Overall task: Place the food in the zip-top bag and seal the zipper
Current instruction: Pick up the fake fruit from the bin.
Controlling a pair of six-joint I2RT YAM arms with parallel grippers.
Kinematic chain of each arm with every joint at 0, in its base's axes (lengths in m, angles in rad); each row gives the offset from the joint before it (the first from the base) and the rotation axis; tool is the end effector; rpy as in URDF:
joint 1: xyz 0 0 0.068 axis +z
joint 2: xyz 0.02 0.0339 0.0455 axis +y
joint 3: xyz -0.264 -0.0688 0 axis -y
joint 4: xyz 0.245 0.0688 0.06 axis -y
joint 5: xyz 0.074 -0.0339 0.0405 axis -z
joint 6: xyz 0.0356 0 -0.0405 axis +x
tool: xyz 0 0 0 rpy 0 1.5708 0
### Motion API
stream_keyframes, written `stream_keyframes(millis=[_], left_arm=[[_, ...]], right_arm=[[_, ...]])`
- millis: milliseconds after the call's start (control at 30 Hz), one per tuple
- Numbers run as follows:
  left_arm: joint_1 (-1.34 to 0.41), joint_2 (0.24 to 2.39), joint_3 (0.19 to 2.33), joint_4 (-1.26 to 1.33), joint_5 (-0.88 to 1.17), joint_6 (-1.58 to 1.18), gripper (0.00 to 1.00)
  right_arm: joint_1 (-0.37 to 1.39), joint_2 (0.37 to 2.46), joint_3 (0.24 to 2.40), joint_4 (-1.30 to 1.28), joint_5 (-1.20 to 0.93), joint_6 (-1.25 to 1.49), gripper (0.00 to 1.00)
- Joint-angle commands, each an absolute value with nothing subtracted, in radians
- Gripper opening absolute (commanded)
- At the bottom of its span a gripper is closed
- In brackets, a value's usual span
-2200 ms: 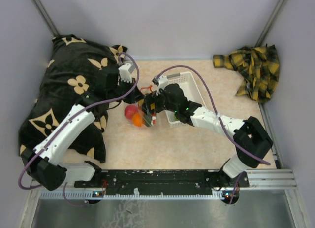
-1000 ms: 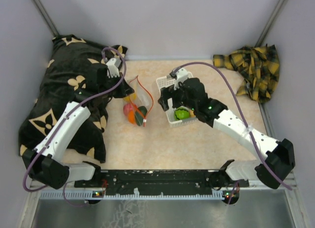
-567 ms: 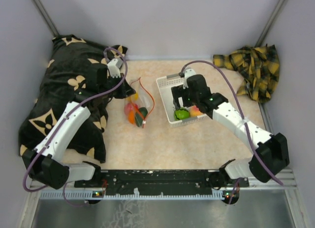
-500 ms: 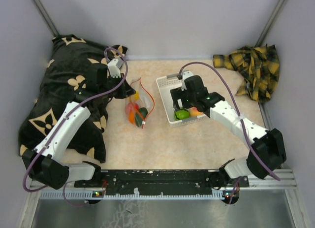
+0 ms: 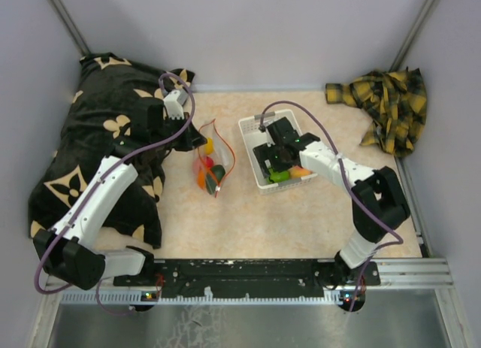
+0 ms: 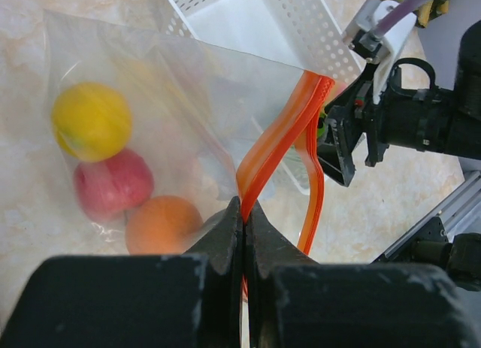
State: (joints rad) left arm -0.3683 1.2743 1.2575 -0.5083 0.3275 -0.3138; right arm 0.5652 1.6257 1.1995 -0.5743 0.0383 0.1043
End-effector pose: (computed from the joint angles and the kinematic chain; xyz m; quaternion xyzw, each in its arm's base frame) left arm 0.2590 -0.1122 0.3679 0.1047 0.8523 -0.2979 0.4171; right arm 0.2891 0.1818 0.2382 -0.2139 0.9353 0.0750 0.2717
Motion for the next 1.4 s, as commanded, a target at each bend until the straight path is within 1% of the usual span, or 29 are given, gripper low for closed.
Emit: stream_keyframes(millis=[0,333,467,567,800,833,967,1067,1367], left_arm=[[-0.365,1.244,1.252,-0.473,0.352,-0.302,0.0],[-0.365,1.255,1.246,-0.462,0.383,-0.31,0.0],[-0.365,1.258,1.247,-0.466,0.38,-0.31,0.0],[-0.365,1.259,1.244,-0.463,0.374,-0.309,0.0],[-0.365,1.266,1.245,-0.466,0.375,-0.305,0.0],[-0.365,1.267,1.247,-0.468,0.379,-0.305,0.0],[-0.365,1.265,1.244,-0.462,0.38,-0.304,0.0],[-0.365,1.269,1.246,-0.463,0.384,-0.306,0.0],[-0.365,1.273,1.247,-0.463,0.388,-0.307,0.0]], right_arm=[[0.563,1.689,1.268,-0.62,0.03,0.076,0.87],[0.566,1.78,1.278,-0.618,0.118,0.065,0.89],[0.567,1.777,1.273,-0.605,0.122,0.065,0.85],[0.566,1.756,1.278,-0.603,0.106,0.07,0.78],[0.566,1.661,1.257,-0.534,0.057,0.094,0.65],[0.566,1.623,1.249,-0.519,0.052,0.099,0.64],[0.566,1.576,1.225,-0.469,0.036,0.116,0.6],[0.567,1.531,1.193,-0.412,0.025,0.13,0.59],[0.584,1.321,1.118,-0.288,0.0,0.163,0.57]])
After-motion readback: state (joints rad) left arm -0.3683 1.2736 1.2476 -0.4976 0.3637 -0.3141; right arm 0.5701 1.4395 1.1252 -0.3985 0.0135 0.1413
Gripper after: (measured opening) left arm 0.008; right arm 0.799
